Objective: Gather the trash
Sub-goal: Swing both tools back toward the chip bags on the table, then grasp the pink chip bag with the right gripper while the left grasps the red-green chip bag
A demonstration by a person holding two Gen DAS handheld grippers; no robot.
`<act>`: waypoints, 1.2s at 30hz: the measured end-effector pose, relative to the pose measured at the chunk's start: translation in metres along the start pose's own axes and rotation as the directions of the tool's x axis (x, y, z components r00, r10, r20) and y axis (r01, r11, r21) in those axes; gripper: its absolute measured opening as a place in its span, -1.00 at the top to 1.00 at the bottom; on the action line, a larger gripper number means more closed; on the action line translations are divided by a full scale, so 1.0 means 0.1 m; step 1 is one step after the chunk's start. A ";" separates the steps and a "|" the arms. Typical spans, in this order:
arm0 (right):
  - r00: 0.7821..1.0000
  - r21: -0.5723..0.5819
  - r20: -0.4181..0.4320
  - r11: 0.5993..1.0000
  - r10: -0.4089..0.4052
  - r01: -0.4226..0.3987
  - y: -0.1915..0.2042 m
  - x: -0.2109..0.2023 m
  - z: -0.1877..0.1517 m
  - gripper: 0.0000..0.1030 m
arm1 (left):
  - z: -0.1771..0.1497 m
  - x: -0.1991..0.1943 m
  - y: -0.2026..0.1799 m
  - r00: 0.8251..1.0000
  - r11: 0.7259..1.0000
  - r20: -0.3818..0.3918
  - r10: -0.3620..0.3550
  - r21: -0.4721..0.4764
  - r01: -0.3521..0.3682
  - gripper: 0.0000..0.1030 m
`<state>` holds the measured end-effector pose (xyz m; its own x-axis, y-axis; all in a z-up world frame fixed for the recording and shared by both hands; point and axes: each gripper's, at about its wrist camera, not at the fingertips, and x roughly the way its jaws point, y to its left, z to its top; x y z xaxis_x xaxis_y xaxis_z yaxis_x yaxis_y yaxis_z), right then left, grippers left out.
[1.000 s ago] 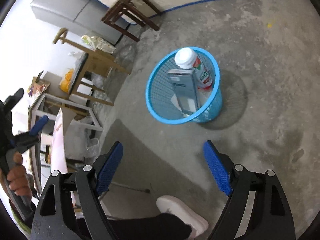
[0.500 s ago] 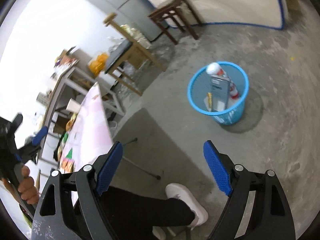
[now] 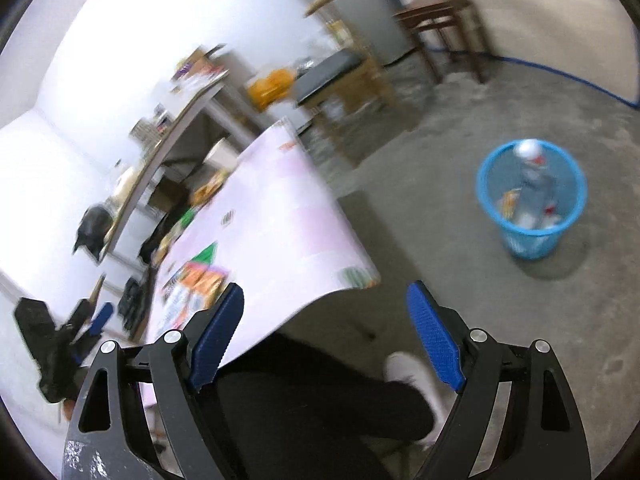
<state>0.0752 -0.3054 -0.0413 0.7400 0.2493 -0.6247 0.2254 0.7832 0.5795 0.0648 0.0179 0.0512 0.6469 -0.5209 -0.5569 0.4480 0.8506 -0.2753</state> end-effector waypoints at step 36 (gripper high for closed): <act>0.861 0.092 -0.444 0.969 0.247 -0.231 1.31 1.93 -0.50 0.29 | -0.58 0.49 1.18 0.961 0.963 -0.169 0.220 -0.122 -0.242 0.40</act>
<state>0.2161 -0.1265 -0.1121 0.4116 0.6611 -0.6273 0.1060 0.6489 0.7535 0.1141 0.0971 -0.0540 0.6154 -0.3016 -0.7283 0.1994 0.9534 -0.2264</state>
